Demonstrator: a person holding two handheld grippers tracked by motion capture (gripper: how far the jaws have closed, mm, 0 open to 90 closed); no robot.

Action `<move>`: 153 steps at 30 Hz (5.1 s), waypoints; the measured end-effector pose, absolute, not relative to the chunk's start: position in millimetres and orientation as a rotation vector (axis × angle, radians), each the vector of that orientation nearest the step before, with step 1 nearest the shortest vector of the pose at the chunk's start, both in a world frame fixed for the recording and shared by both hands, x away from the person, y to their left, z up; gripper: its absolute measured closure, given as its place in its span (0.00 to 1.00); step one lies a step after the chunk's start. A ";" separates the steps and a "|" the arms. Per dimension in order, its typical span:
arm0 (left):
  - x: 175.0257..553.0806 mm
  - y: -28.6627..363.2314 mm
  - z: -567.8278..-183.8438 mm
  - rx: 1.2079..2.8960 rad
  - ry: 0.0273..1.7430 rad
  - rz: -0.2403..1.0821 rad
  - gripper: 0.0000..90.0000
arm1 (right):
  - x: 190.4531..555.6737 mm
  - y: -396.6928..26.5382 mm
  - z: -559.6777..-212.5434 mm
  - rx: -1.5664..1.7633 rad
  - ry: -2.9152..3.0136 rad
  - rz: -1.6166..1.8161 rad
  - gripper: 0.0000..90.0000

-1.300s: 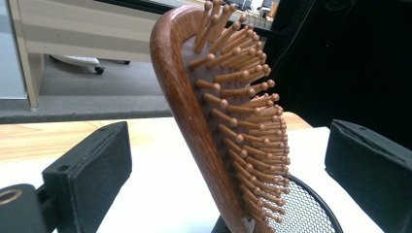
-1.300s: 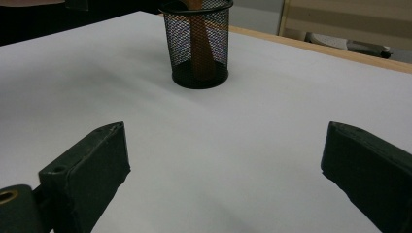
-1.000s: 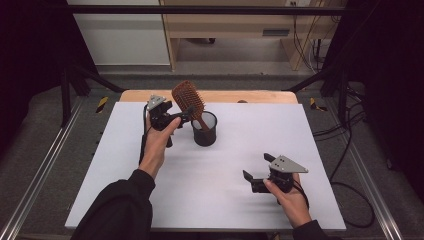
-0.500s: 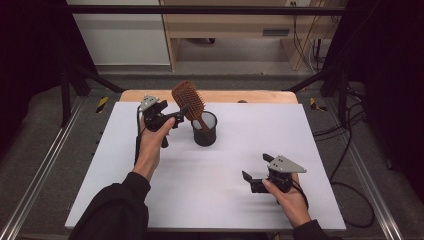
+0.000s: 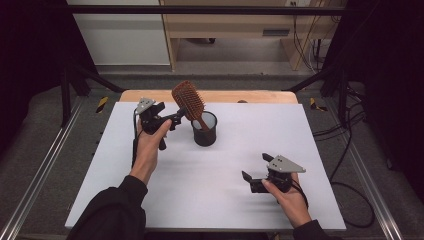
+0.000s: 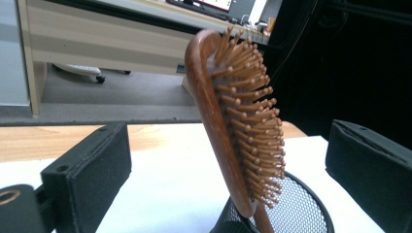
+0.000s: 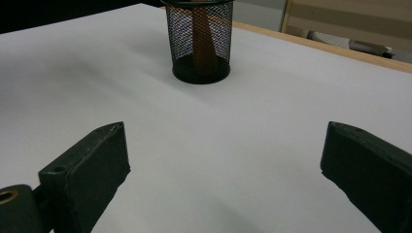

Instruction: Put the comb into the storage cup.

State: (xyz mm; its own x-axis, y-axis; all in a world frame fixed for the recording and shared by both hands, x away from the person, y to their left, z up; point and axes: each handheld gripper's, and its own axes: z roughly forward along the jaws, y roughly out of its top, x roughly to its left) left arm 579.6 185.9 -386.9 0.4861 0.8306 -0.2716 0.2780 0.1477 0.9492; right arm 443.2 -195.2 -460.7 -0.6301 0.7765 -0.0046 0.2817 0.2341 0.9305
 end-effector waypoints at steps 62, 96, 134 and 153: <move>518.6 237.4 -315.6 1.435 0.938 0.716 0.02 | 445.7 -197.7 -461.1 1.057 1.925 1.419 0.05; 451.7 304.8 -331.6 1.435 0.935 0.825 0.02 | 441.4 -208.9 -459.2 1.100 1.893 1.437 0.08; 419.7 330.0 -388.7 1.413 1.005 0.800 0.02 | 434.1 -227.7 -455.4 1.088 1.798 1.416 0.05; 405.3 353.9 -404.9 1.437 1.037 0.857 0.02 | 431.8 -239.3 -455.6 1.119 1.802 1.482 0.05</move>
State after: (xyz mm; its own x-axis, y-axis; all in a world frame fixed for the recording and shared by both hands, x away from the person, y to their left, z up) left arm 405.3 353.9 -404.9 0.3519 0.9349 -0.0451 0.1326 -0.0022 0.9912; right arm 431.8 -239.3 -455.6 -0.5044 0.8586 0.0919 0.2562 0.0472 0.9655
